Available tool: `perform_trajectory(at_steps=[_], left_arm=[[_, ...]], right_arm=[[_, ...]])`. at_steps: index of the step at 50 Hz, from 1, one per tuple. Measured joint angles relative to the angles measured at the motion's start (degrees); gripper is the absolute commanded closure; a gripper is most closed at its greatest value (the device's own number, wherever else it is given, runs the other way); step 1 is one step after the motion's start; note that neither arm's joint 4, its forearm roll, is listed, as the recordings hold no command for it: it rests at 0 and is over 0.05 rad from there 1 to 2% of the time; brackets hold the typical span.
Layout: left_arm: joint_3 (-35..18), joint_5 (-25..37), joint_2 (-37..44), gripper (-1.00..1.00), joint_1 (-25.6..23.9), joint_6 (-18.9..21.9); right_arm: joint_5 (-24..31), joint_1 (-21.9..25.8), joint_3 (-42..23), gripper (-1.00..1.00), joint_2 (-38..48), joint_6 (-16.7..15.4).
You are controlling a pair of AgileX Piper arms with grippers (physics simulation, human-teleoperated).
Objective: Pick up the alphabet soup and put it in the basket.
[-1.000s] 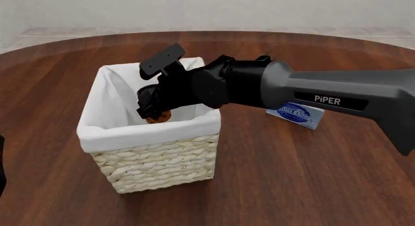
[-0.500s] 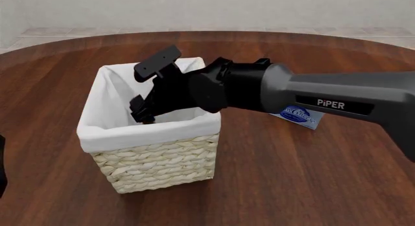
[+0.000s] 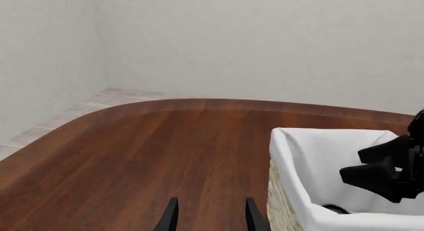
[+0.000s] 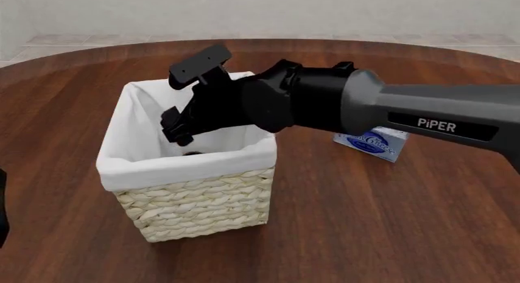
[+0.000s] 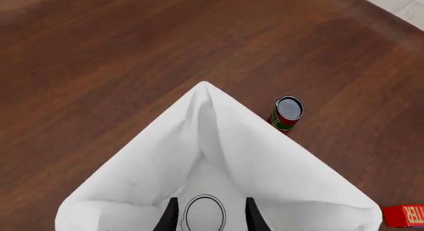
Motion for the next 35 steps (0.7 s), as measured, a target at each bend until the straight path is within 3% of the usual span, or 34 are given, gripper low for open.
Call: perform_trajectory(at_steps=[35], left_arm=[[-0.4,0.3,0.0,-1.00,-0.7,0.3]], right_arm=[[-0.9,2.2,6.5,-1.00,-13.7,1.5]])
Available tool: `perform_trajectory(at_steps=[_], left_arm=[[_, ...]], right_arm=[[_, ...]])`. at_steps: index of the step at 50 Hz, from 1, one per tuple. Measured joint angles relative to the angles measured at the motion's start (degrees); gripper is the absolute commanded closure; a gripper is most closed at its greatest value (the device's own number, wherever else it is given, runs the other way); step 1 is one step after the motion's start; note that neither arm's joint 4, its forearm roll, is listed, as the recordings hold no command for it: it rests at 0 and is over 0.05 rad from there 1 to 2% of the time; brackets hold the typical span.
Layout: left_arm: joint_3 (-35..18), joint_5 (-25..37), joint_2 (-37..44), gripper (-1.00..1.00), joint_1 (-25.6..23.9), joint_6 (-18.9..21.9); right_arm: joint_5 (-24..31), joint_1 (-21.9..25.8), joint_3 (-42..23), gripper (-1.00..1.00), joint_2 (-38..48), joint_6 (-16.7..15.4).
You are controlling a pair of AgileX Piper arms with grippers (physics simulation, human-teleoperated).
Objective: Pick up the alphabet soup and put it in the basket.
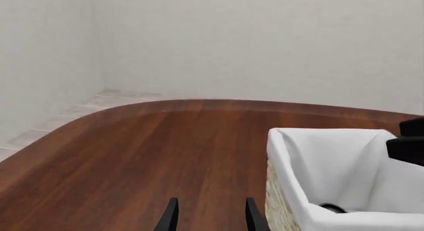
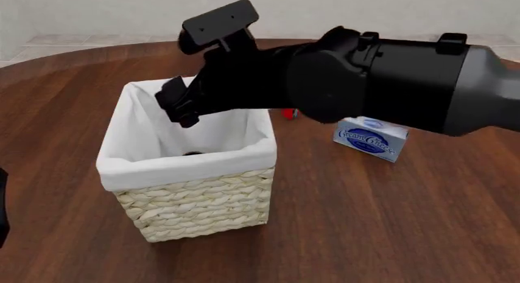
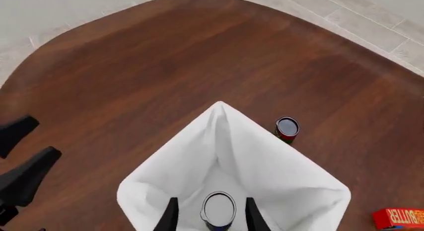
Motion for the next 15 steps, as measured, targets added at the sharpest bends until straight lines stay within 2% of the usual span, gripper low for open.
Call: perform_trajectory(at_steps=[15], left_arm=[[-0.9,0.4,0.0,-1.00,-0.7,0.1]], right_arm=[[-1.9,1.6,6.0,-1.00,-8.2,1.3]])
